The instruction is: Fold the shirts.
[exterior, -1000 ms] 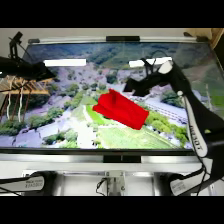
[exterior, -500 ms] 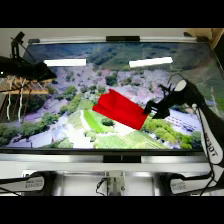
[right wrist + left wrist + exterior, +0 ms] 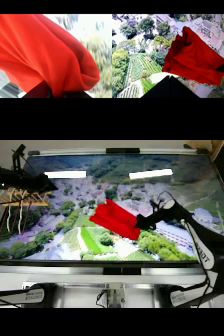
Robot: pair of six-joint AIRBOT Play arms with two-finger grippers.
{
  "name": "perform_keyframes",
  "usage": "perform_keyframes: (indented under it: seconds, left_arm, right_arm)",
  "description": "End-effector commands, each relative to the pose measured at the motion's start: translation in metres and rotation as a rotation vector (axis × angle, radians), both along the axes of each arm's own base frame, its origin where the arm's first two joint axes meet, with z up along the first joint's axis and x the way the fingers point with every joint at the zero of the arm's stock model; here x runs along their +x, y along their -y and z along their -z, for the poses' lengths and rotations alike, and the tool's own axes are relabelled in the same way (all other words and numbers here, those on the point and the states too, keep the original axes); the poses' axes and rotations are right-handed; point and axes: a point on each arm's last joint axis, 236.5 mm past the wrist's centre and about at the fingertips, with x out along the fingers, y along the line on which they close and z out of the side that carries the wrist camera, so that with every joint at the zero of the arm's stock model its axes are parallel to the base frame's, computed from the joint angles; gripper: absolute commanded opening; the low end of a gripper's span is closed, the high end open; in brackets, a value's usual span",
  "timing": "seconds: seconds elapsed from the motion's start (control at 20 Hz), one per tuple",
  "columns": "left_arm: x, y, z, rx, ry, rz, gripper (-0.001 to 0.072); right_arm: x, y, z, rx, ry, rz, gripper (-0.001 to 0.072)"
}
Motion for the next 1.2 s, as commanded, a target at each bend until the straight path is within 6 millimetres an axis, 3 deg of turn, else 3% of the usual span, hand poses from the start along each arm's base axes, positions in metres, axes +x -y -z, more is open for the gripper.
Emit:
perform_keyframes:
  seconds: [0.0,0.05,0.15,0.25,0.35,0.45,0.55,0.6,0.7,0.9,1.05,1.15]
  left_arm:
    - [0.0,0.0,0.0,-0.009,-0.011,-0.015,0.0032]
    - [0.0,0.0,0.0,-0.009,-0.011,-0.016,0.0032]
    - [0.0,0.0,0.0,-0.016,-0.021,-0.027,0.0032]
    - [-0.002,0.002,0.0,-0.019,-0.029,-0.026,0.0033]
    - [-0.005,0.006,0.001,-0.018,-0.039,-0.011,0.0032]
    - [-0.007,0.014,0.001,-0.017,-0.038,0.006,0.0032]
    - [-0.009,0.023,0.001,-0.017,-0.038,0.027,0.0032]
    - [-0.01,0.028,0.001,-0.017,-0.037,0.038,0.0032]
    - [-0.01,0.037,0.001,-0.016,-0.027,0.051,0.0032]
    - [-0.008,0.044,-0.001,-0.017,-0.012,0.055,0.0032]
    - [-0.008,0.044,-0.001,-0.017,-0.013,0.056,0.0032]
    - [-0.008,0.044,-0.001,-0.017,-0.013,0.056,0.0032]
  right_arm:
    - [0.051,0.018,-0.035,0.022,0.174,0.01,0.0071]
    - [0.073,0.042,-0.054,0.001,0.234,0.041,0.0071]
    - [0.103,0.109,-0.085,-0.067,0.31,0.13,0.0071]
    - [0.103,0.194,-0.101,-0.147,0.301,0.258,0.0071]
    - [0.075,0.283,-0.106,-0.243,0.25,0.4,0.0071]
    - [0.022,0.365,-0.107,-0.359,0.163,0.532,0.0071]
    - [-0.032,0.415,-0.106,-0.412,0.059,0.63,0.0071]
    - [-0.059,0.424,-0.102,-0.39,-0.007,0.663,0.0071]
    - [-0.103,0.416,-0.086,-0.304,-0.145,0.674,0.0071]
    - [-0.155,0.39,-0.055,-0.302,-0.279,0.672,0.0071]
    - [-0.207,0.394,-0.039,-0.45,-0.397,0.618,0.0071]
    - [-0.22,0.398,-0.034,-0.485,-0.417,0.617,0.0071]
